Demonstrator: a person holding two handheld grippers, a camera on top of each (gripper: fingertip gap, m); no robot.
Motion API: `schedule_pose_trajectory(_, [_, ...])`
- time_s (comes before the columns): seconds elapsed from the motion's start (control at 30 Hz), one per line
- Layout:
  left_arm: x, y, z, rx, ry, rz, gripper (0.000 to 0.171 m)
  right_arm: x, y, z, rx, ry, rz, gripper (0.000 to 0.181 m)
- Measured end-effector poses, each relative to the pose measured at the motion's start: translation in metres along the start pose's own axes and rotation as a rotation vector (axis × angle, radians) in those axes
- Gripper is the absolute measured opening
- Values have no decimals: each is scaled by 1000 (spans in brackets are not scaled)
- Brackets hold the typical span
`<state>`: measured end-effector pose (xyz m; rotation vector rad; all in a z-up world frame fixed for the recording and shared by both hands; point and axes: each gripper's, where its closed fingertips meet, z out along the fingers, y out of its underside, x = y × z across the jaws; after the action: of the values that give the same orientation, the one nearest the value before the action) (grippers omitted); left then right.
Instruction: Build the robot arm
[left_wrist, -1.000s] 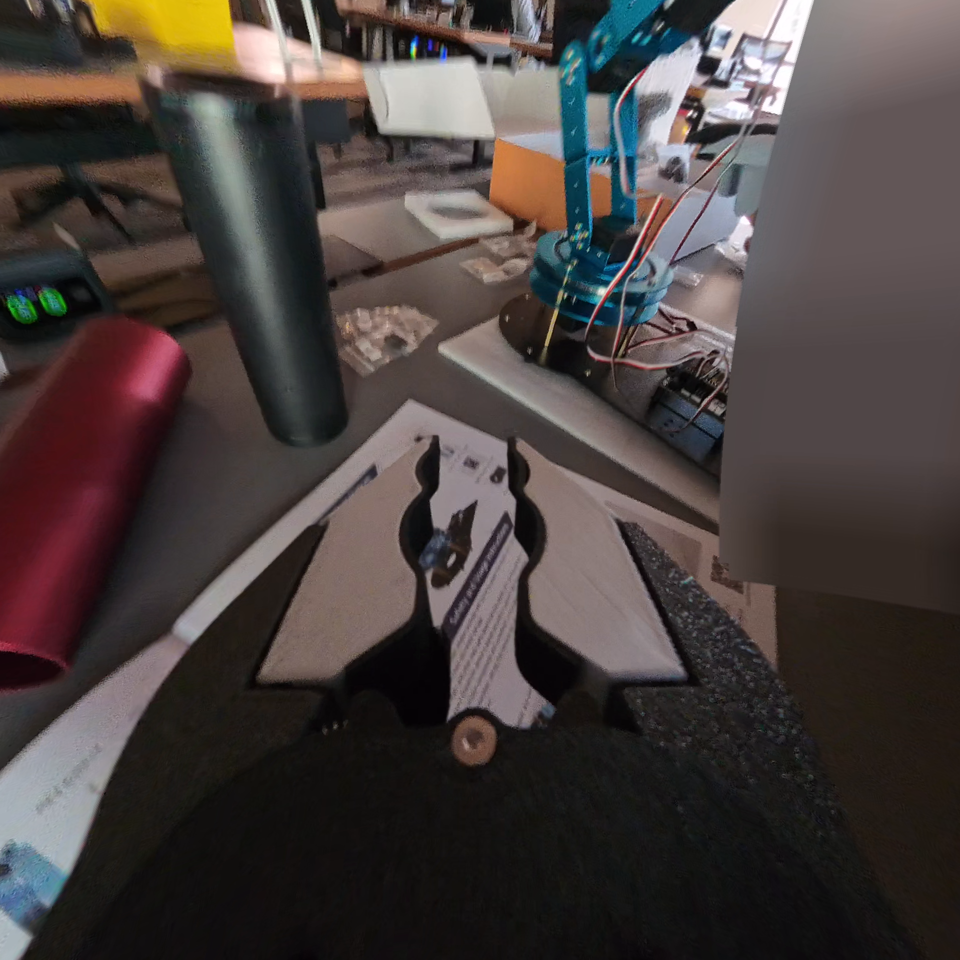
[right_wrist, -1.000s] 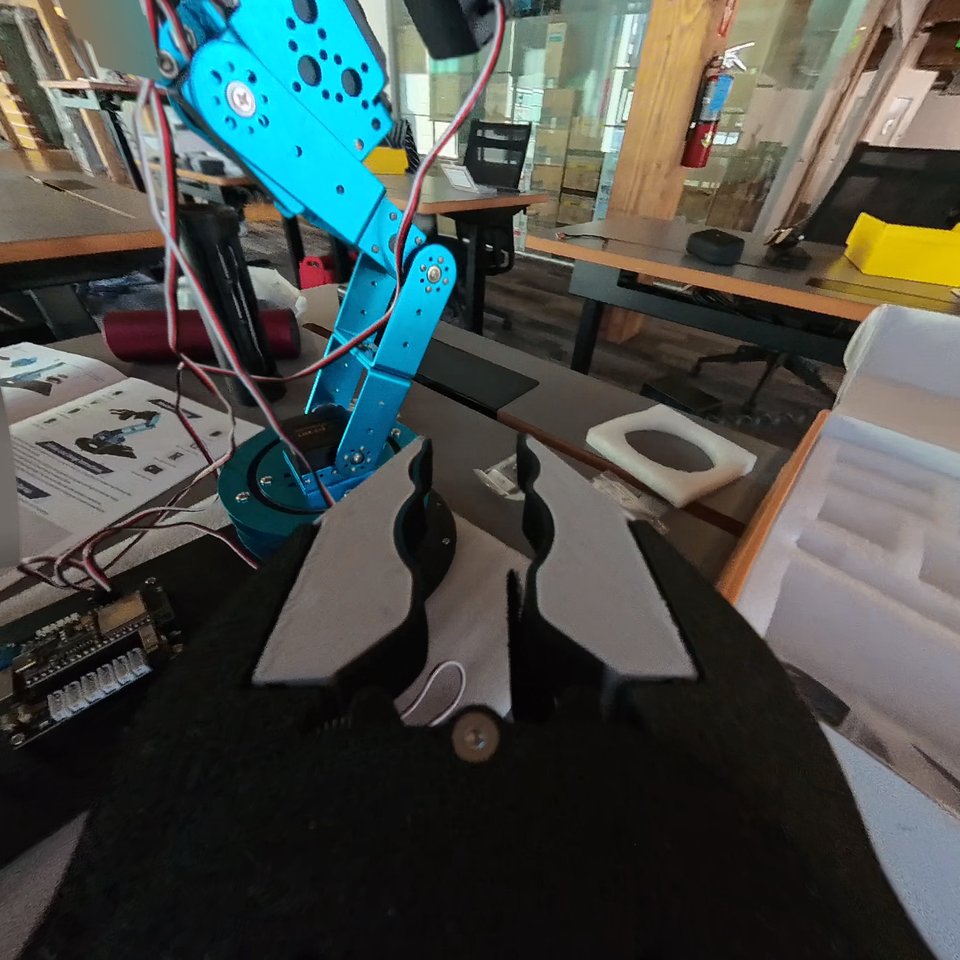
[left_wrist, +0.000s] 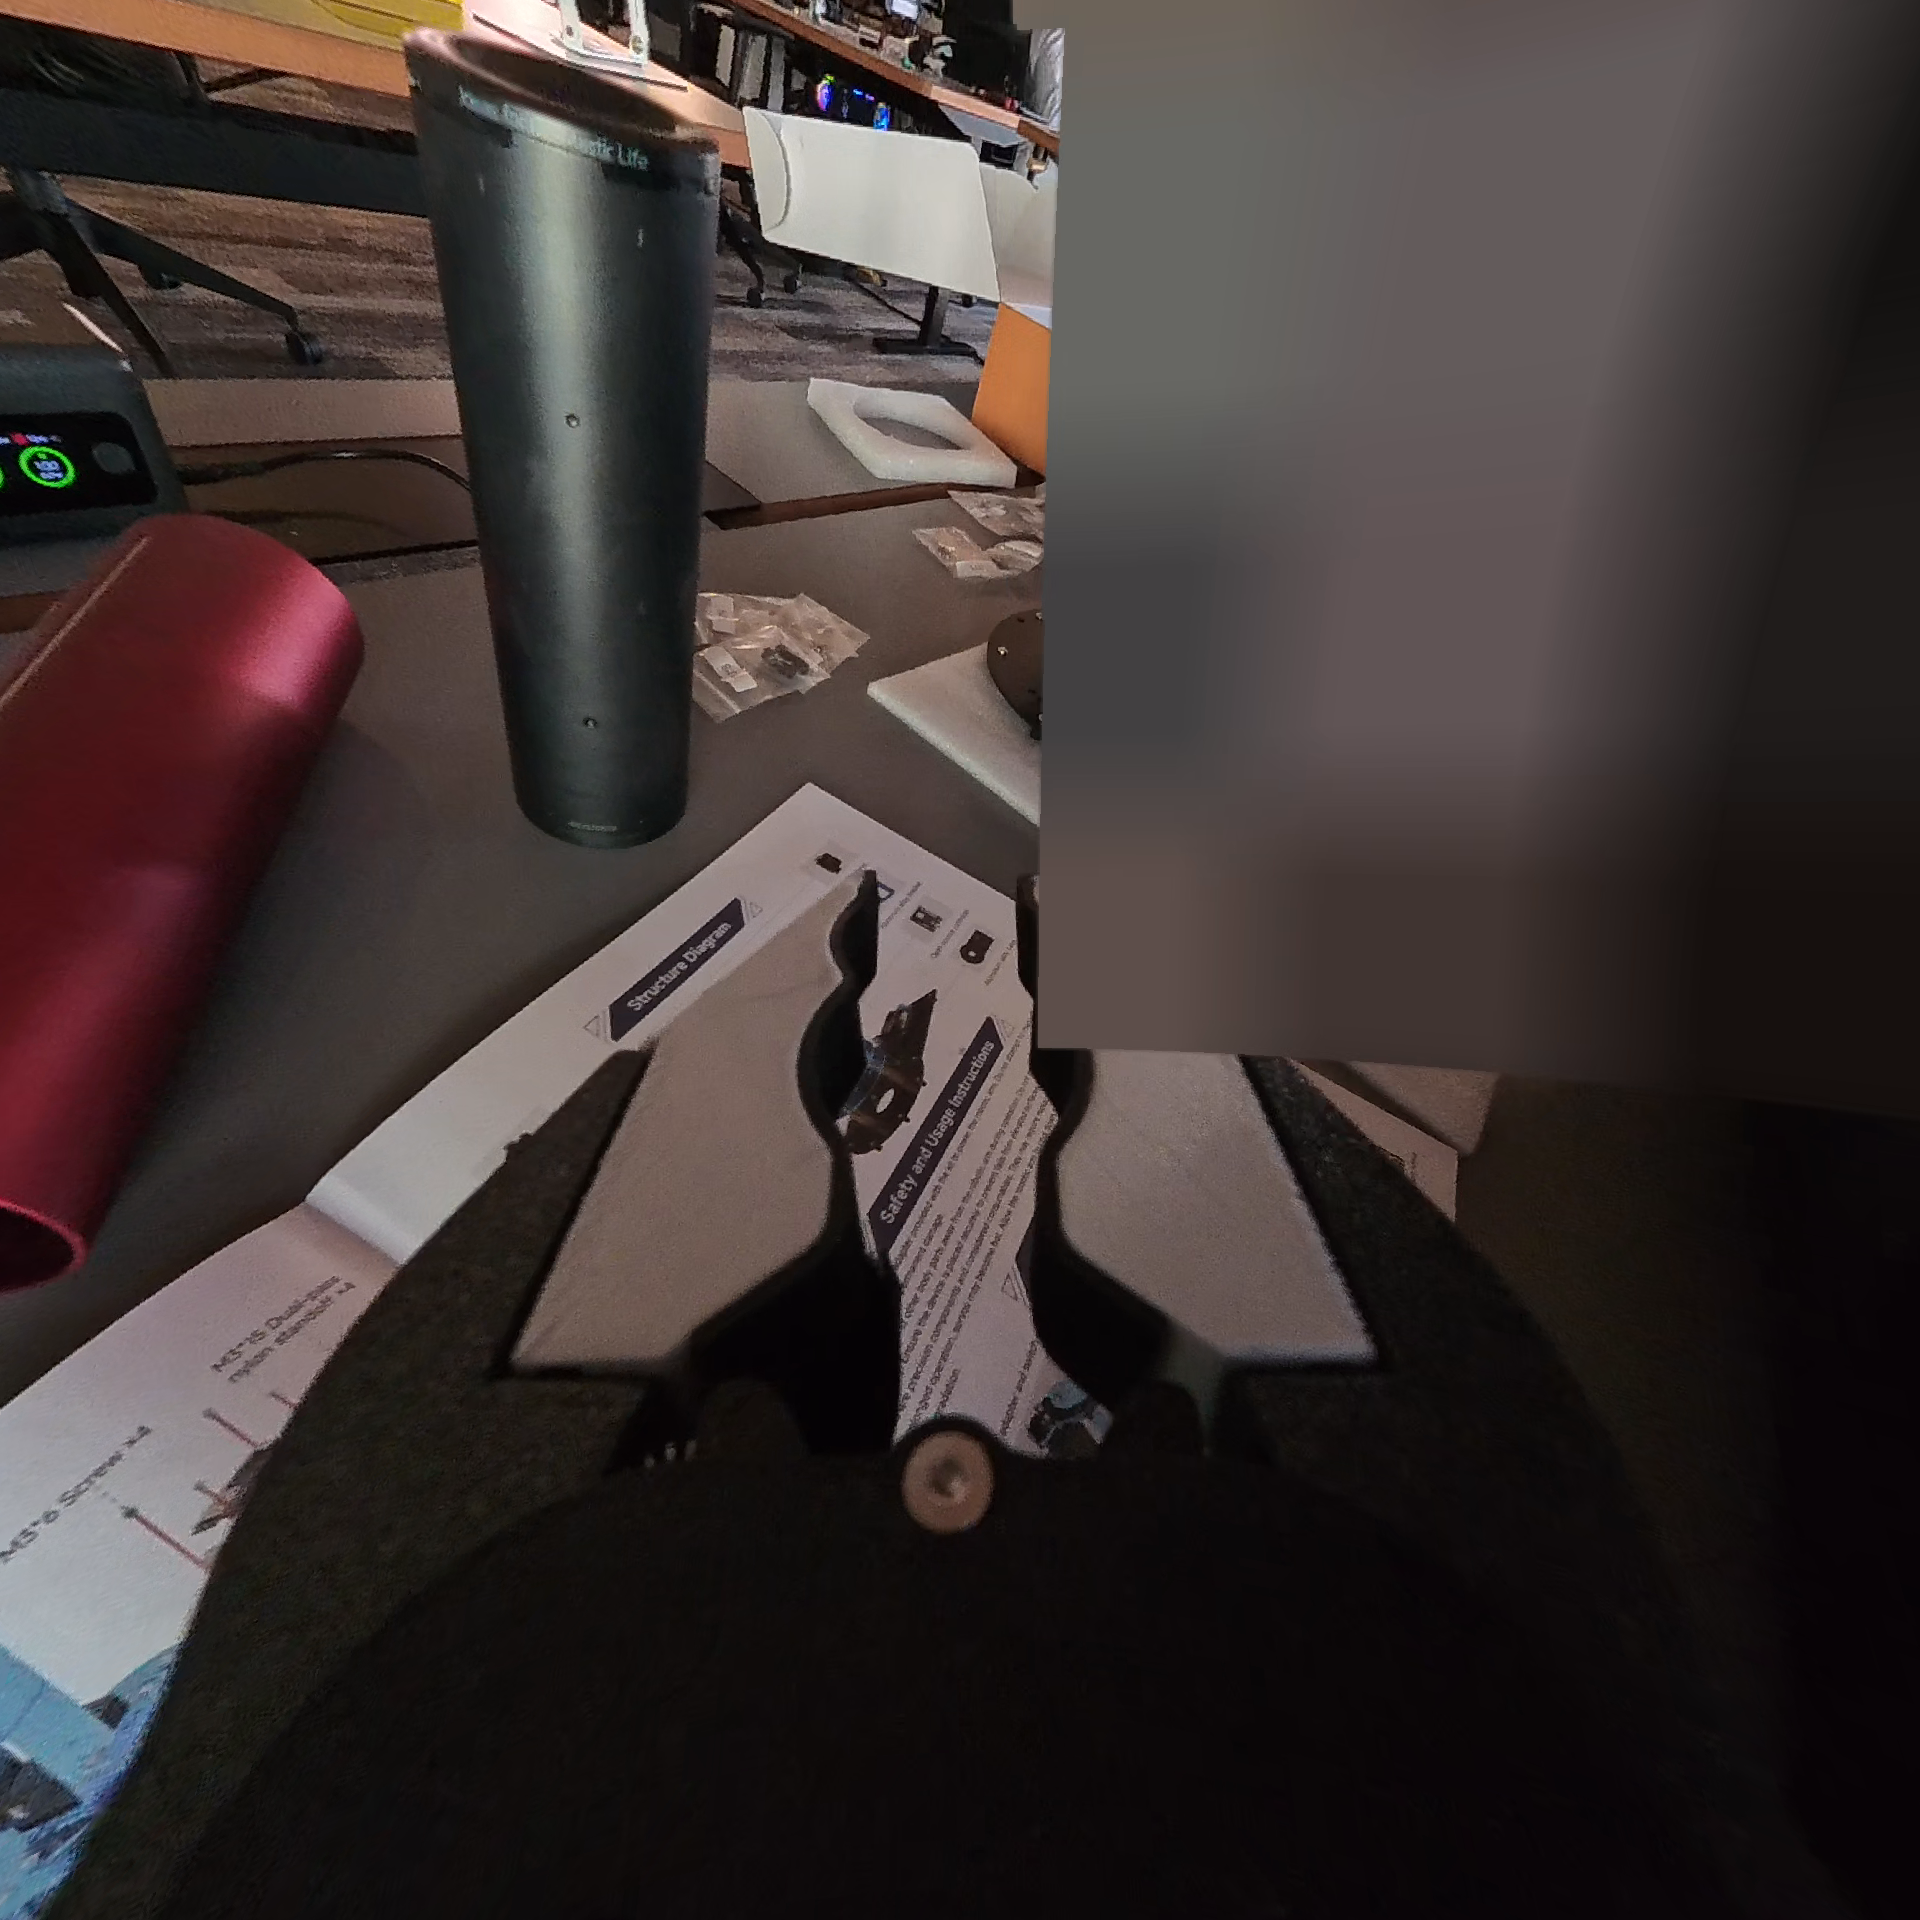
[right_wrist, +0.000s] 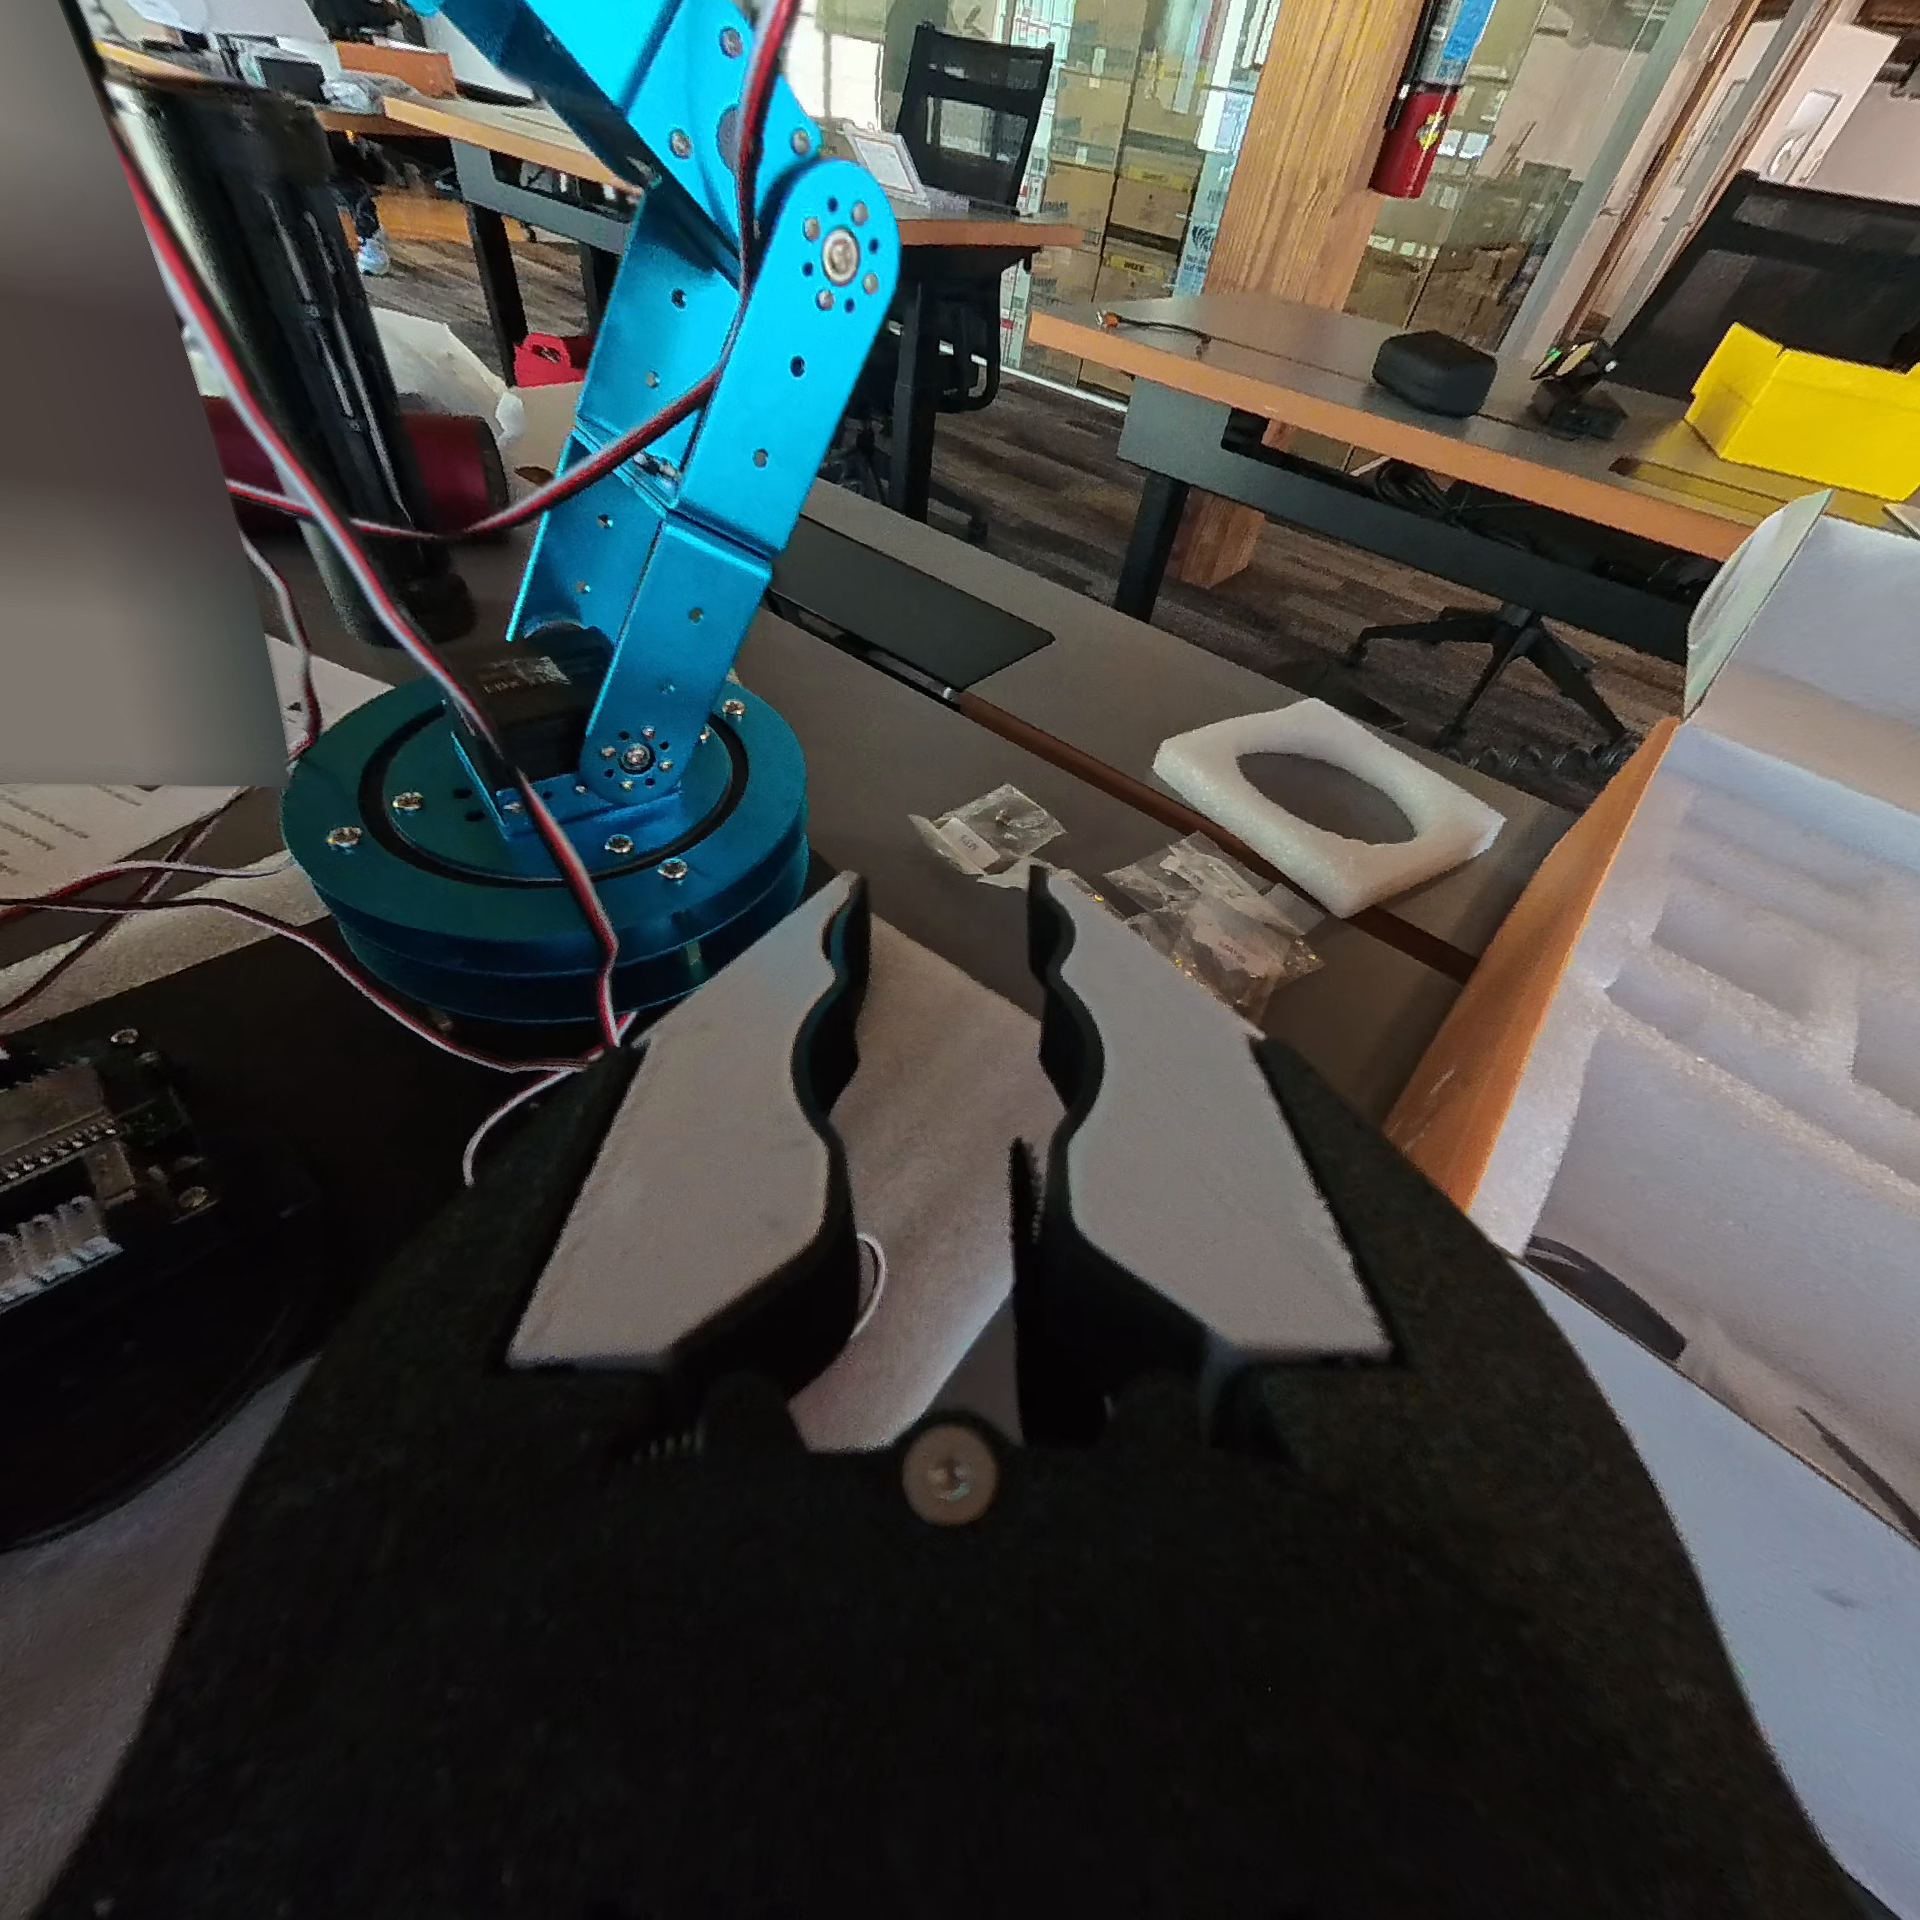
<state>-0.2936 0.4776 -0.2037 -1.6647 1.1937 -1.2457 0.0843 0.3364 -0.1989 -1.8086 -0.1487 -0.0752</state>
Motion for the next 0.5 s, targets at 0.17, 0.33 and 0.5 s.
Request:
schedule_pose_trajectory(0.17, [5, -5, -4, 19, -1, 18, 26, -3, -2, -5, 3, -20, 16, 29])
schedule_pose_trajectory(0.33, [11, -10, -6, 41, -12, 63, 25, -23, 2, 0, 3, -104, 85, 28])
schedule_pose_trajectory(0.5, [7, -10, -7, 33, -56, 104, 26, -38, 1, 3, 7, -172, 146, 28])
